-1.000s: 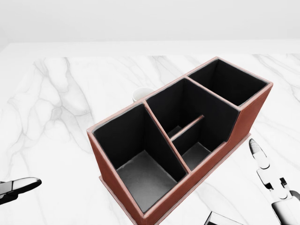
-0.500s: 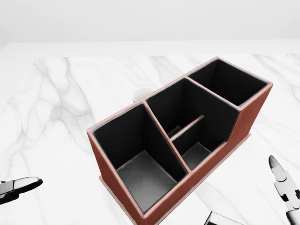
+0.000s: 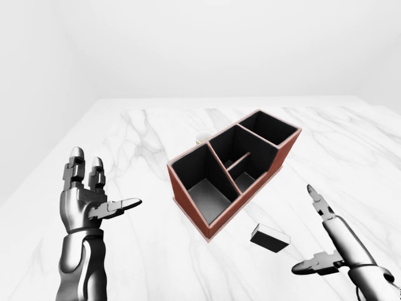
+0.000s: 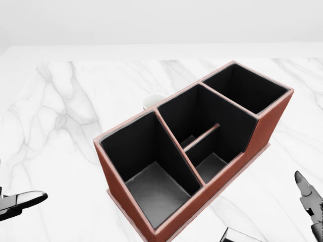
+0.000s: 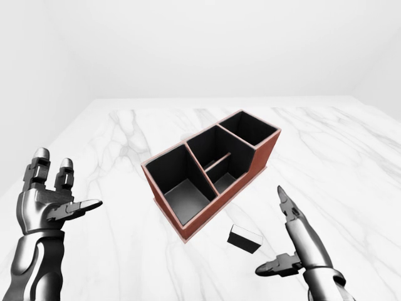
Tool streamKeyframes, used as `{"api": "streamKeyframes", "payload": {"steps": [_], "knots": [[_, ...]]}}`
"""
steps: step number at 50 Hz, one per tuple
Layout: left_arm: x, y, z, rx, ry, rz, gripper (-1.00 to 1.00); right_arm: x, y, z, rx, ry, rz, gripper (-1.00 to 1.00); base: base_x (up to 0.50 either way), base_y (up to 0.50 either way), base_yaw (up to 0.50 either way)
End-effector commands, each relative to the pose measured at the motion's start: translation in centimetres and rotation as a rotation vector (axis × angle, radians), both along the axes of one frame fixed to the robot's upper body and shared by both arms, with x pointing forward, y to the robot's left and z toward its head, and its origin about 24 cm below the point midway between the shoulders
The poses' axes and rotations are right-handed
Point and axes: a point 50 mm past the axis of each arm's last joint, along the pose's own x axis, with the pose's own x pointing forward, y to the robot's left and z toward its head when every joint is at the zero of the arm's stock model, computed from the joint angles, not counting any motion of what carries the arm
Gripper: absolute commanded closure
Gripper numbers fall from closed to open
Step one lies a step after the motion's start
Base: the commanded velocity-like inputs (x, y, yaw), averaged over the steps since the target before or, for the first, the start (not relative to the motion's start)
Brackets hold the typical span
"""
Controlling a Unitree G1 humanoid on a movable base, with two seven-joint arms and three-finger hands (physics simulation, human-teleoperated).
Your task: Pick up the book and place it in the left compartment of the caddy.
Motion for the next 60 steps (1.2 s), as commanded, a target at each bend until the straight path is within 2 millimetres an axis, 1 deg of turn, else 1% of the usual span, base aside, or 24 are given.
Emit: {"api": "streamKeyframes", "payload": {"steps": [1, 7, 10, 11, 14, 24, 32, 43, 54, 56, 60], "knots": [[0.1, -0.1, 0.0, 0.001, 0.002, -0.002, -1.00, 0.9, -0.3, -0.6, -0.032, 0.039, 0.023, -1.00, 0.00, 0.00, 0.00], [0.4, -0.1, -0.2, -0.002, 0.012, -0.004, -1.00, 1.6, -0.2, -0.3, -0.050, 0.025, 0.048, -1.00, 0.00, 0.00, 0.00], [0.5, -0.2, -0.3, -0.002, 0.015, -0.007, -1.00, 1.8, -0.2, -0.6, -0.043, 0.038, 0.054, -1.00, 0.00, 0.00, 0.00], [0.6, -0.2, -0.4, -0.009, 0.015, -0.004, -1.00, 1.7, -0.4, -1.2, -0.043, 0.068, 0.051, -1.00, 0.00, 0.00, 0.00], [0.7, -0.3, -0.6, -0.008, 0.017, -0.007, -1.00, 1.7, -0.4, -1.5, -0.036, 0.082, 0.052, -1.00, 0.00, 0.00, 0.00], [0.8, 0.1, -0.9, -0.011, 0.020, -0.001, -1.00, 2.0, -0.3, -1.2, -0.071, 0.082, 0.059, -1.00, 0.00, 0.00, 0.00], [0.8, 0.0, -0.8, -0.008, 0.018, -0.004, -1.00, 2.3, -0.3, -1.8, -0.075, 0.109, 0.075, -1.00, 0.00, 0.00, 0.00], [0.9, 0.0, -0.9, -0.009, 0.020, -0.002, -1.00, 3.1, -0.2, -1.9, -0.086, 0.115, 0.102, -1.00, 0.00, 0.00, 0.00], [1.0, 0.0, -1.2, -0.021, 0.023, -0.006, -1.00, 3.0, -0.2, -2.4, -0.097, 0.149, 0.109, -1.00, 0.00, 0.00, 0.00], [1.0, -0.1, -1.3, -0.022, 0.025, -0.008, -1.00, 3.0, -0.2, -2.8, -0.092, 0.163, 0.111, -1.00, 0.00, 0.00, 0.00], [0.8, 0.0, -1.3, -0.023, 0.026, -0.007, -1.00, 3.1, -0.4, -2.7, -0.108, 0.169, 0.107, -1.00, 0.00, 0.00, 0.00]]}}
